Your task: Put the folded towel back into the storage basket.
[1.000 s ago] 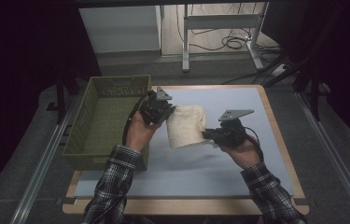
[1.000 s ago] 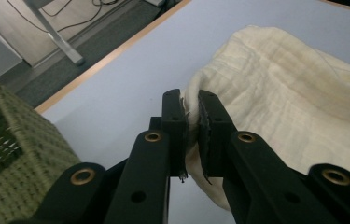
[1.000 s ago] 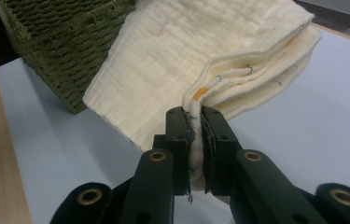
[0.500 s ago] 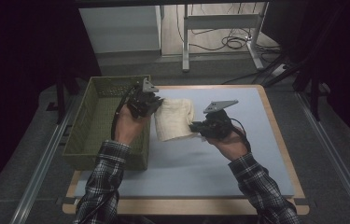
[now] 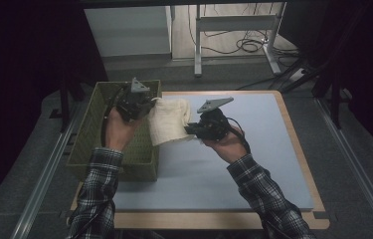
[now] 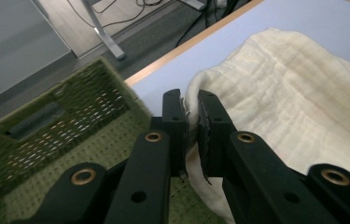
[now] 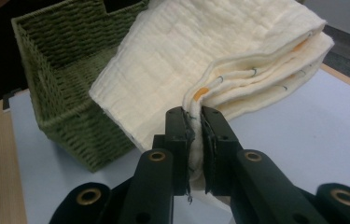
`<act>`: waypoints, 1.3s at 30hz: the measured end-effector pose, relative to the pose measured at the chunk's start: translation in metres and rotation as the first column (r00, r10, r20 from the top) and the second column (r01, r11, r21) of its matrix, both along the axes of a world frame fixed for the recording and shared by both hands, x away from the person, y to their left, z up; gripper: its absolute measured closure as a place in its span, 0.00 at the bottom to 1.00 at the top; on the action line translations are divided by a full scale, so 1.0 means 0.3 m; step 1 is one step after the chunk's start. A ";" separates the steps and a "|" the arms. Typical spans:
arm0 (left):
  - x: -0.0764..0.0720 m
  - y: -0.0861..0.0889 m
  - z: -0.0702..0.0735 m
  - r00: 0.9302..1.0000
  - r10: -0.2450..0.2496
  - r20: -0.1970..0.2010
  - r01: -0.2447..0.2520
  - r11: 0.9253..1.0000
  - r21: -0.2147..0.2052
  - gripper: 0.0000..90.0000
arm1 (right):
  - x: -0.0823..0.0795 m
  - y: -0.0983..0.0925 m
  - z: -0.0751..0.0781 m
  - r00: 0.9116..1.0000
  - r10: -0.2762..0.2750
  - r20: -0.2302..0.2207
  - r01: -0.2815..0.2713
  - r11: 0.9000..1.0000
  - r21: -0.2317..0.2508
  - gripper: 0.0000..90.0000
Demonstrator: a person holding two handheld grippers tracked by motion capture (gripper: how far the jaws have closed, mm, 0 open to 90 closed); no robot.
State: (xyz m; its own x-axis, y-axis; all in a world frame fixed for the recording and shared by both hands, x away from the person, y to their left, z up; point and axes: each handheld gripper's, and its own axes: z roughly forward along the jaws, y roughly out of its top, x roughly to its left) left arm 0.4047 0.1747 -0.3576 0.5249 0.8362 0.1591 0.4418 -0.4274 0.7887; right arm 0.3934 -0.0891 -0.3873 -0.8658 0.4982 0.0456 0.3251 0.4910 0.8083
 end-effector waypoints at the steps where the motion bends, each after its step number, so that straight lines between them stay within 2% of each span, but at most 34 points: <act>1: -0.002 0.013 0.003 1.000 0.007 0.001 -0.007 1.000 0.001 0.92 | 0.002 0.012 0.003 1.000 0.005 0.002 -0.005 1.000 0.000 0.91; 8: -0.021 0.098 0.010 0.999 0.051 0.005 -0.051 0.999 0.000 0.92 | 0.005 0.101 0.010 1.000 0.029 0.004 -0.029 1.000 0.006 0.91; 15: -0.042 0.186 -0.011 0.995 0.099 -0.004 -0.099 0.995 0.007 0.92 | 0.007 0.207 0.003 0.998 0.062 0.001 -0.062 0.998 0.001 0.91; 24: -0.063 0.298 -0.058 0.988 0.150 -0.031 -0.149 0.989 0.012 0.92 | 0.015 0.340 -0.041 0.995 0.096 -0.019 -0.096 0.995 -0.011 0.91; 31: -0.072 0.358 -0.103 0.982 0.177 -0.058 -0.175 0.984 0.043 0.92 | 0.012 0.437 -0.079 0.992 0.117 -0.045 -0.118 0.993 -0.030 0.90; 39: -0.084 0.412 -0.153 0.976 0.200 -0.086 -0.194 0.979 0.068 0.92 | -0.007 0.534 -0.123 0.989 0.138 -0.050 -0.142 0.986 -0.087 0.90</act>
